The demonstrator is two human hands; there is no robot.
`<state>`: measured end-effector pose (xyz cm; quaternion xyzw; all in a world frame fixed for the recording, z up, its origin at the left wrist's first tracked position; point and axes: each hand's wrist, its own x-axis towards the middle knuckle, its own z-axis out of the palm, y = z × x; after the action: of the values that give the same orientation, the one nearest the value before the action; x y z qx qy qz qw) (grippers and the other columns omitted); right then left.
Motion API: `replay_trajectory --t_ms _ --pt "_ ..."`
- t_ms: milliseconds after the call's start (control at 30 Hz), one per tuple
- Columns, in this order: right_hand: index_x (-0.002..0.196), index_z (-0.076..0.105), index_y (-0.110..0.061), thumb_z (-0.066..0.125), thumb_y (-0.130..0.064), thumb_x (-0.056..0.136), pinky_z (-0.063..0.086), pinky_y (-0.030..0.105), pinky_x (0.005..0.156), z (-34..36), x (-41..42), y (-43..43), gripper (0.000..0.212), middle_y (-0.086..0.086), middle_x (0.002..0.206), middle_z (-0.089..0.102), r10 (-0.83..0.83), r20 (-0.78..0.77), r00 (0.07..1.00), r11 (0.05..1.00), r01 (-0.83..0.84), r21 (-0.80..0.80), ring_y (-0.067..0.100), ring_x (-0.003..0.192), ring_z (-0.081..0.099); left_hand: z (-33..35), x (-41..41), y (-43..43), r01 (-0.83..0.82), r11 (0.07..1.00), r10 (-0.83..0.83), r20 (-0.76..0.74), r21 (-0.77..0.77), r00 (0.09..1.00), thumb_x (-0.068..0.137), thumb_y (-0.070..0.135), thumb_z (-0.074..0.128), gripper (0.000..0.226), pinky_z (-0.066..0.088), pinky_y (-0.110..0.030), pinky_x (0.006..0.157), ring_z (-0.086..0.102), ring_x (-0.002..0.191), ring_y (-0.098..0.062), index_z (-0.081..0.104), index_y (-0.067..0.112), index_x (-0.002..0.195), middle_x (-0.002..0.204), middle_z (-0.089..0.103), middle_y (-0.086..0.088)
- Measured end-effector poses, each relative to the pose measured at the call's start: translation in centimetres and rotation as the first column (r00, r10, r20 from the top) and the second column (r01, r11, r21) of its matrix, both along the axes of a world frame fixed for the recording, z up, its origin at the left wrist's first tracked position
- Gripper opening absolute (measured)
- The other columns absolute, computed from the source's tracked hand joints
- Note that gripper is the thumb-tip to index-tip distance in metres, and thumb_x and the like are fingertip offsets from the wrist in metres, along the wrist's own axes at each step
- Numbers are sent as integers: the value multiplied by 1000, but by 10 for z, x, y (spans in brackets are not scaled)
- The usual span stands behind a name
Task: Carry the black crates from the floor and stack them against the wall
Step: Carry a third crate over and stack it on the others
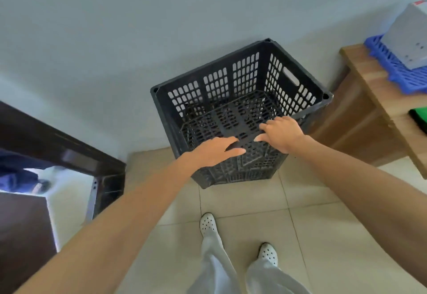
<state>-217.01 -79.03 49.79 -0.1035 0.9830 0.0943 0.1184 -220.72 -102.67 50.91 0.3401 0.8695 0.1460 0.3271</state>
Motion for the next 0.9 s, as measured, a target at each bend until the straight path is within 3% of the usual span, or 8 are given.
replay_trajectory --t_ms 67,167,300,433,667,767,900 --pt "131 49 -19 24 -59 98 43 38 93 5 2 0 57 4 120 63 5 20 1000 1000 -5 3 27 114 57 -8 20 -18 -25 999 22 -136 -24 990 98 51 42 60 50 -45 90 59 113 -29 30 22 149 133 57 -5" --pt "136 45 -18 24 -56 99 43 37 86 8 2 -3 57 5 119 62 21 35 999 999 -22 30 28 113 57 -14 36 -40 -98 981 25 -390 -169 920 101 16 48 48 55 -44 70 67 94 -33 32 22 146 118 64 -7" --pt "133 48 -18 30 -54 100 44 36 79 7 4 -10 52 2 109 64 62 -4 998 996 -62 66 26 104 61 -14 39 -52 -127 958 -20 -501 -257 865 91 -6 53 58 43 -38 58 69 81 -31 35 17 140 93 68 -8" --pt "110 59 -20 27 -63 96 46 36 77 6 6 -25 56 0 93 70 10 -71 997 1000 -9 10 25 92 66 -4 23 -66 -103 953 -82 -568 -285 819 89 -4 54 53 44 -36 57 70 77 -29 39 18 135 86 69 -5" --pt "101 65 -20 19 -70 92 43 38 80 3 2 -59 68 0 86 71 -89 -123 988 991 76 -106 24 87 66 4 -20 -93 -59 940 -164 -596 -336 786 87 -8 52 63 48 -35 63 70 84 -29 39 22 141 99 71 -4" --pt "107 63 -19 18 -71 92 44 35 73 2 -10 -60 70 0 85 69 -31 -131 991 995 19 -93 23 84 64 4 -33 -102 -25 946 -193 -624 -324 757 87 -7 53 62 49 -34 62 70 82 -30 43 21 141 100 72 -4" --pt "135 51 -19 44 -56 96 46 39 86 2 -33 -62 55 3 118 66 20 5 1000 987 -19 -162 27 113 57 4 -61 -111 14 946 -229 -638 -323 735 94 3 53 46 44 -33 53 69 69 -30 47 21 136 84 73 -7"
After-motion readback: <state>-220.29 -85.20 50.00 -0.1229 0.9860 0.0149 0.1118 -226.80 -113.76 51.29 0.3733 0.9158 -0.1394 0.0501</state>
